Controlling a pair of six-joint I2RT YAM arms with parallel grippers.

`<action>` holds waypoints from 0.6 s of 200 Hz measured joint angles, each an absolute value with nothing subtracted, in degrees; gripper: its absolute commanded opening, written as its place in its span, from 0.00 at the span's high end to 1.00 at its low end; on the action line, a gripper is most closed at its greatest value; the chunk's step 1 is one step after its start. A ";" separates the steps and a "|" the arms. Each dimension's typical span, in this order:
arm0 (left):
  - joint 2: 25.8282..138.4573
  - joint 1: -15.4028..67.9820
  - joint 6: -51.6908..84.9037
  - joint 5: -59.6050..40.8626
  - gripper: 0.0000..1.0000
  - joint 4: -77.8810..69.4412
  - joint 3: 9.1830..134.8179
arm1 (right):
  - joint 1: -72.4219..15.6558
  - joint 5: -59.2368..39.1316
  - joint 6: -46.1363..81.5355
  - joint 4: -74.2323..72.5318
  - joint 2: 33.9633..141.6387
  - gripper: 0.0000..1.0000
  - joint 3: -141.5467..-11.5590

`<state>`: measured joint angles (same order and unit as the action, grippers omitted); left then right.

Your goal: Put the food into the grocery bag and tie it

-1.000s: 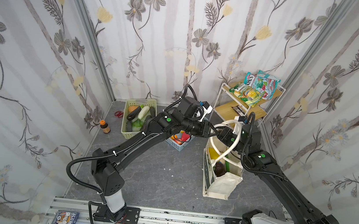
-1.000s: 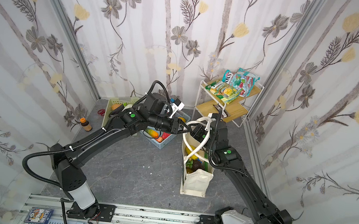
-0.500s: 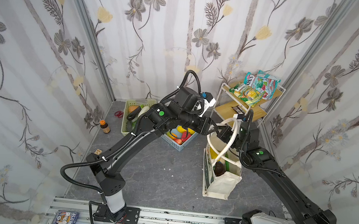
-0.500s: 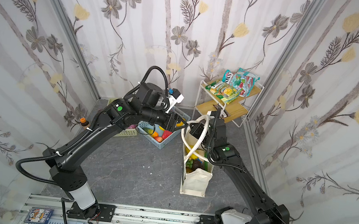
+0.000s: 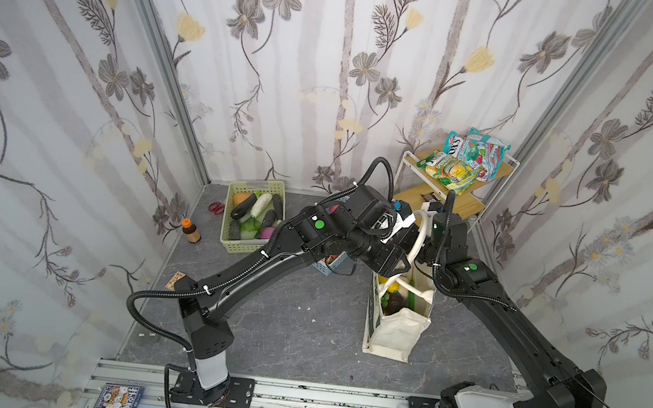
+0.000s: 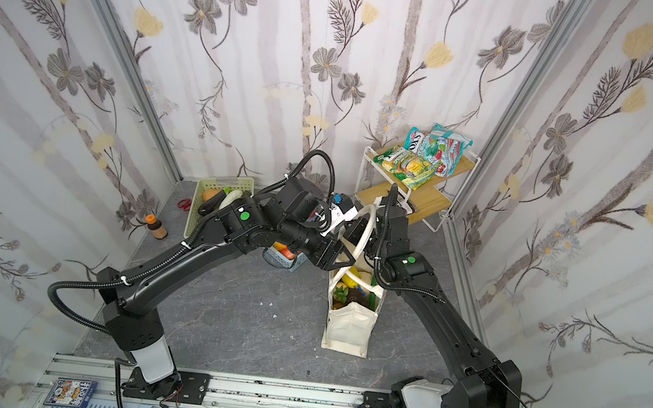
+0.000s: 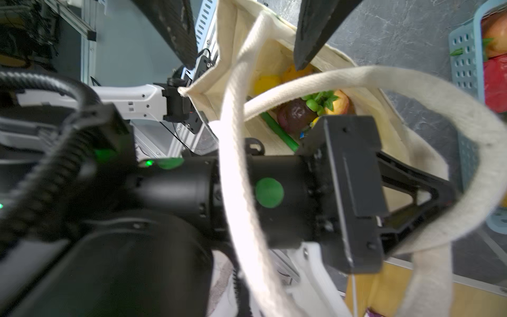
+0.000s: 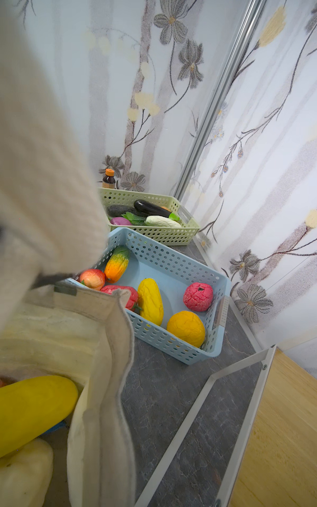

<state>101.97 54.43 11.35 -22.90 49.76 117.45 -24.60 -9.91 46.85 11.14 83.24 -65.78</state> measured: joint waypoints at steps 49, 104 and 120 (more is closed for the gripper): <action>107.31 55.07 13.80 -17.85 0.66 50.85 122.56 | -25.21 -8.78 46.83 12.93 83.31 0.99 -66.13; 102.69 53.87 16.60 -16.29 0.90 47.77 119.42 | -25.50 -8.71 45.28 13.69 83.44 1.00 -66.52; 99.22 51.35 17.91 -15.68 0.91 45.56 116.27 | -25.52 -8.75 44.86 14.26 82.89 1.00 -65.95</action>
